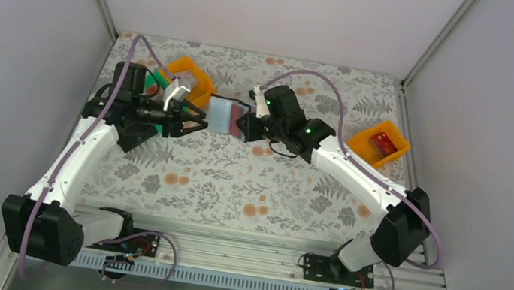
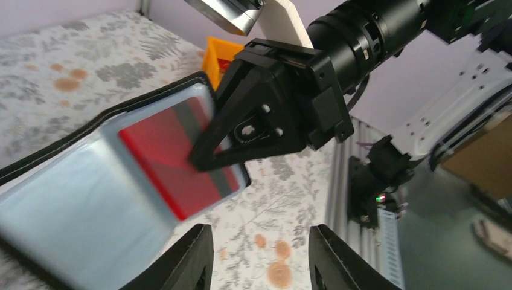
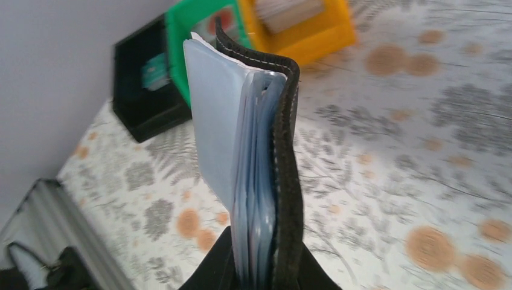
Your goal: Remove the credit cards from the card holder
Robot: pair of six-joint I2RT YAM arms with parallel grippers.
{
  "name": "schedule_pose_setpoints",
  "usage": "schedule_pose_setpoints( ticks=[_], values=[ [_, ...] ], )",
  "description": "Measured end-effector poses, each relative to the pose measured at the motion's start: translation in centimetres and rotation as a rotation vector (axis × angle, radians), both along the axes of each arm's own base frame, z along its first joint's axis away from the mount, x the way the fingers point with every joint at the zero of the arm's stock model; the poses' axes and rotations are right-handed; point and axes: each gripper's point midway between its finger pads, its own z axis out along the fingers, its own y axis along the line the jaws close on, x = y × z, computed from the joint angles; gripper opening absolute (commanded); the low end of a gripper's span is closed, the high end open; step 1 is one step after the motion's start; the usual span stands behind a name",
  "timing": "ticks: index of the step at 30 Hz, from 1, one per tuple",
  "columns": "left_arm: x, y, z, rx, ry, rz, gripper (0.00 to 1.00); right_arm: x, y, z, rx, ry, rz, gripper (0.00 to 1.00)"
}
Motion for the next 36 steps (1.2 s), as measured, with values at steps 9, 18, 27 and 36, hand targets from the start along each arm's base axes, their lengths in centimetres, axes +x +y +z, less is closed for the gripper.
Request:
schedule_pose_setpoints(
  ticks=[9,18,27,36],
  values=[
    [-0.6,-0.6,-1.1,-0.053,0.069,-0.031,0.37,-2.8,5.2,2.4,0.177,-0.024,0.259,0.04],
    [-0.3,-0.4,-1.6,-0.053,0.086,-0.007,0.33,-4.9,6.3,4.3,0.25,-0.095,0.396,0.04],
    [-0.6,-0.3,-1.1,-0.069,0.08,-0.013,0.32,-6.4,5.5,5.3,0.273,-0.138,0.455,0.04],
    [-1.7,-0.4,-0.4,-0.112,0.063,-0.076,0.27,-7.4,5.9,5.9,0.326,-0.146,0.524,0.04]
  ],
)
